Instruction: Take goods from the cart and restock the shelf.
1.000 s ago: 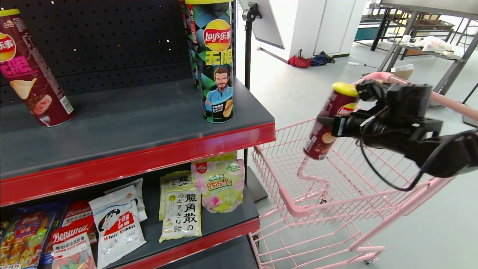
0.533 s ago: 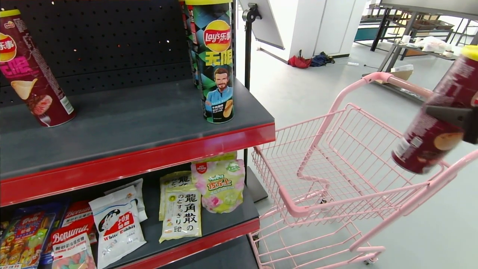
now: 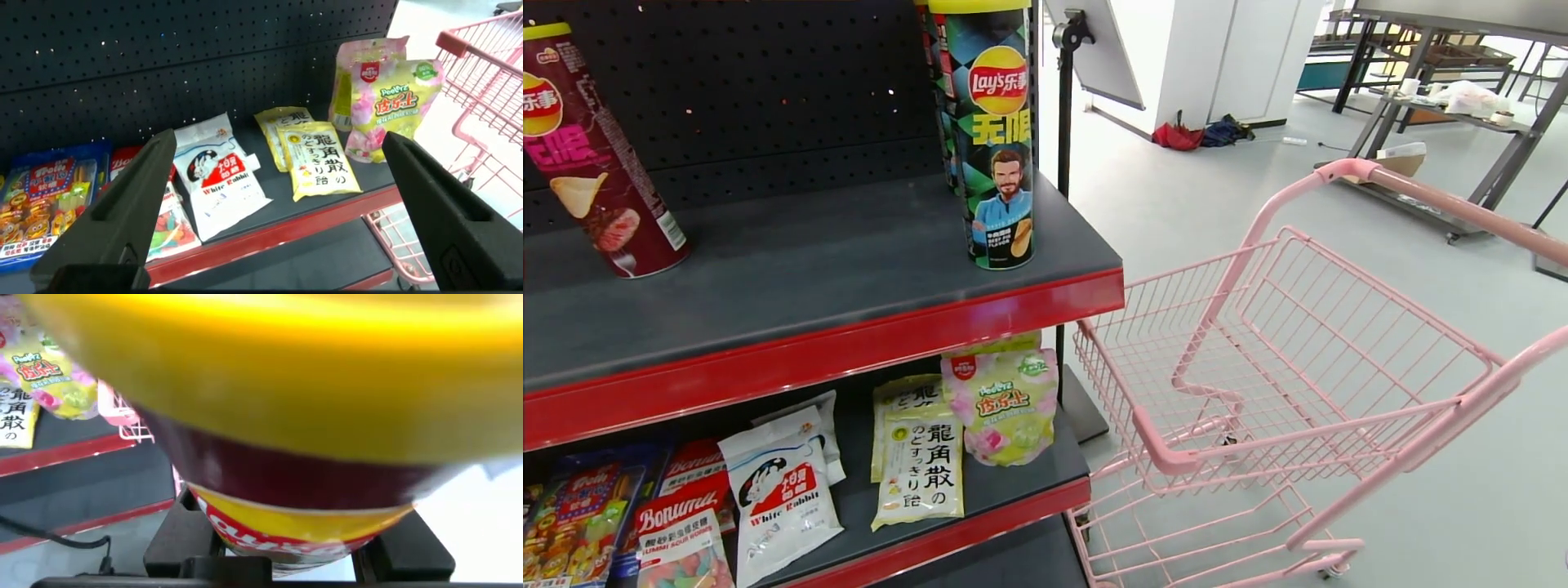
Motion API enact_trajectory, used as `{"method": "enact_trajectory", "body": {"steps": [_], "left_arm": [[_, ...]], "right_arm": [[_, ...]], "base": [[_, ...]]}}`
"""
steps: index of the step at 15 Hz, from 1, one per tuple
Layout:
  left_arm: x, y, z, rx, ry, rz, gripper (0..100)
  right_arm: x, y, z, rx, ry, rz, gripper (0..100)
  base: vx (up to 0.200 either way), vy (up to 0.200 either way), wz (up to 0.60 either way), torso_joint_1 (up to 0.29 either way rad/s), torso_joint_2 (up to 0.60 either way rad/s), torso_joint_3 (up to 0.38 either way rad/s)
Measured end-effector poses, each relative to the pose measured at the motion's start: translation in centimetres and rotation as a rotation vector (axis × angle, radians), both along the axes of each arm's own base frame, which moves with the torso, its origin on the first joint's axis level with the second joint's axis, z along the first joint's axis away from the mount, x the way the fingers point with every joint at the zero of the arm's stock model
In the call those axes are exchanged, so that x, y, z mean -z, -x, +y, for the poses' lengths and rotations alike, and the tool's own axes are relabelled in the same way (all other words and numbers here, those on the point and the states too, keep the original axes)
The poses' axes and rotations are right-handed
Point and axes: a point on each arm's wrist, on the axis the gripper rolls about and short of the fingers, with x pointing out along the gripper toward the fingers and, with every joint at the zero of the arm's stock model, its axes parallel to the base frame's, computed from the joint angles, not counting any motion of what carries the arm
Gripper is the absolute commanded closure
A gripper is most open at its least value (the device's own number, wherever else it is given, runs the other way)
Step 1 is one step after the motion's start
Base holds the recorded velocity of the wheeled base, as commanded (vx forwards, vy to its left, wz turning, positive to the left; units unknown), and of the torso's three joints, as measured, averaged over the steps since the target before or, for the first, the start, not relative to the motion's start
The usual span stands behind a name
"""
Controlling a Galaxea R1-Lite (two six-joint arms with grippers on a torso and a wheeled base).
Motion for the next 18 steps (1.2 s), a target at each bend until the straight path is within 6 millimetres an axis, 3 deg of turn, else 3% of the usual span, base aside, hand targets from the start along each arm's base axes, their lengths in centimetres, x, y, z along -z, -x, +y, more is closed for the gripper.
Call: {"method": "enact_trajectory", "body": {"steps": [6, 18], "left_arm": [[0.0, 0.0, 0.0, 0.000, 0.000, 0.000, 0], [0.0, 0.0, 0.0, -0.001, 0.001, 0.000, 0]], "right_arm": [[0.5, 1.2, 0.0, -0.004, 0.004, -0.042, 100], [0.5, 0.1, 0.1, -0.038, 0.009, -0.006, 100]], "base": [[0.000, 0.000, 0.00, 0.146, -0.44, -0.297], [0.000, 0.000, 0.00, 0.196, -0.51, -0.314]]}}
